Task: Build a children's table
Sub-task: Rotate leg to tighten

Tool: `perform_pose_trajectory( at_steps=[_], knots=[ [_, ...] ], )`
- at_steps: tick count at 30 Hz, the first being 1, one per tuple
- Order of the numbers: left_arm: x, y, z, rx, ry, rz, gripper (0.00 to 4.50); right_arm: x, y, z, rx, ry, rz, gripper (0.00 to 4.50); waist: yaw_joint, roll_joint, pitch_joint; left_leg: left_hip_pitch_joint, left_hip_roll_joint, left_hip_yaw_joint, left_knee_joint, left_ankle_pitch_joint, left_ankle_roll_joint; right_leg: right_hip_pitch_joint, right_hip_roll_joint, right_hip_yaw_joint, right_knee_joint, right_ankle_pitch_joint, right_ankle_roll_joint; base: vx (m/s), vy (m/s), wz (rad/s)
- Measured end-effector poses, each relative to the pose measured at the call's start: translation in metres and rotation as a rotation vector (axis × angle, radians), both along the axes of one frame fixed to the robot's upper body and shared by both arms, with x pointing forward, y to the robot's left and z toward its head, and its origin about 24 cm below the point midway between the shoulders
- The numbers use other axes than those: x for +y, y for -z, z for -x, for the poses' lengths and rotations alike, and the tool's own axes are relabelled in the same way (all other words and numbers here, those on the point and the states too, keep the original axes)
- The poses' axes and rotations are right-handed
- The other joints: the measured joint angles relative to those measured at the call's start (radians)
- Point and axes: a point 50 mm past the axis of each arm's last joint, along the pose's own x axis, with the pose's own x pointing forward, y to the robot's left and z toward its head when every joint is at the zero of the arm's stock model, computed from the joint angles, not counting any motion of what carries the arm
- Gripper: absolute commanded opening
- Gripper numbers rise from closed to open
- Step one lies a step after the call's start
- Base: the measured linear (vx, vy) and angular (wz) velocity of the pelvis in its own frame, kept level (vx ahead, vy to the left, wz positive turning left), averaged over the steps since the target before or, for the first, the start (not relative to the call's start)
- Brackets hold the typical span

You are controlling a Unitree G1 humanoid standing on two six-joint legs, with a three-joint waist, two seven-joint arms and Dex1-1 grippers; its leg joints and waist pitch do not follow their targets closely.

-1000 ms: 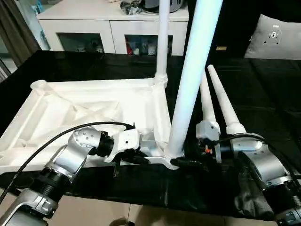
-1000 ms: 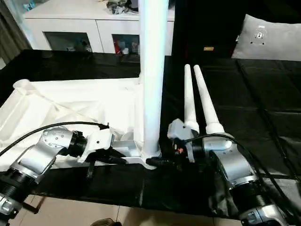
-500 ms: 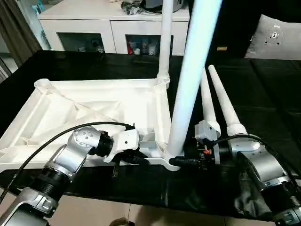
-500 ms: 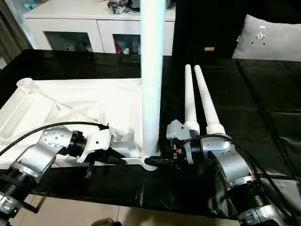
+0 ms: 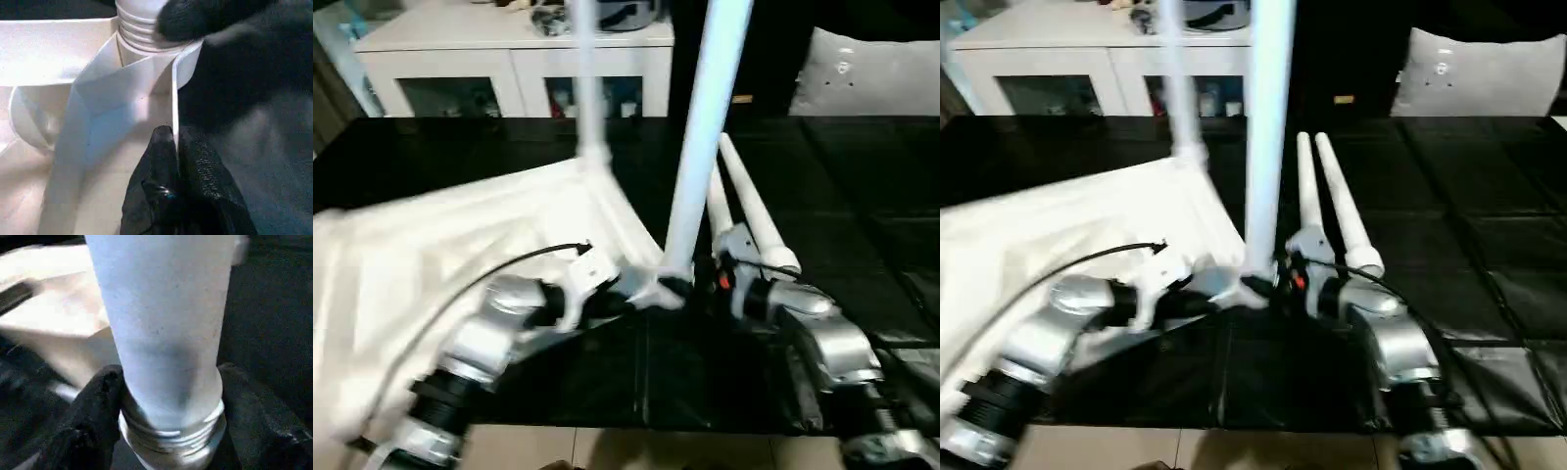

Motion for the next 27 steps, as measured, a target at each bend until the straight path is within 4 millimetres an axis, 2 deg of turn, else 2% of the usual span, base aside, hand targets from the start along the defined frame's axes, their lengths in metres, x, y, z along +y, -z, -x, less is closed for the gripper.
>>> perform_pose_trajectory(
  at_steps=[4,6,8,14,21,27],
  knots=[
    [-0.018,-0.001,-0.004,-0.019,-0.135,-0.011,0.0,0.012,0.0,-0.012,-0.001,0.168,0.003,2.67,0.004,0.0,0.0,-0.001,0.001,0.0,-0.001,0.0,0.0,0.0,0.001,-0.001,-0.001,0.0,0.0,0.0,0.0,0.0],
    [-0.019,-0.001,-0.004,-0.024,-0.147,-0.016,0.0,0.013,0.0,-0.013,-0.011,0.18,0.008,2.67,0.006,0.0,0.0,-0.001,0.001,0.0,0.0,0.0,0.0,0.0,0.001,-0.001,-0.001,0.0,0.001,0.0,0.0,0.0],
    [-0.02,-0.002,-0.004,-0.027,-0.149,-0.018,0.0,0.013,0.0,-0.013,-0.023,0.18,0.005,3.23,0.006,0.0,0.0,-0.002,0.001,0.0,0.0,0.0,0.0,0.0,0.0,-0.001,-0.002,0.0,0.0,0.0,0.0,0.0],
    [-0.019,-0.003,-0.004,-0.026,-0.136,-0.018,0.0,0.011,0.0,-0.01,-0.041,0.153,-0.038,3.8,0.007,0.001,0.0,-0.004,0.001,0.0,-0.001,0.0,0.0,-0.001,0.0,-0.001,-0.002,0.002,-0.003,0.0,0.0,0.0],
    [-0.008,-0.005,-0.002,-0.05,-0.025,-0.03,0.0,-0.01,-0.003,-0.001,-0.079,-0.002,-0.019,4.43,0.019,0.004,0.002,-0.005,0.001,0.0,-0.001,0.0,0.0,-0.002,0.0,-0.001,-0.002,0.001,-0.002,0.0,0.0,0.0],
    [0.02,-0.006,0.001,-0.055,0.159,-0.085,0.0,-0.022,-0.024,0.009,-0.149,-0.275,0.034,4.47,0.041,0.006,0.003,-0.005,0.001,0.0,-0.001,0.0,0.0,-0.001,0.0,-0.002,-0.002,0.001,-0.002,0.0,0.0,0.0]
  ],
)
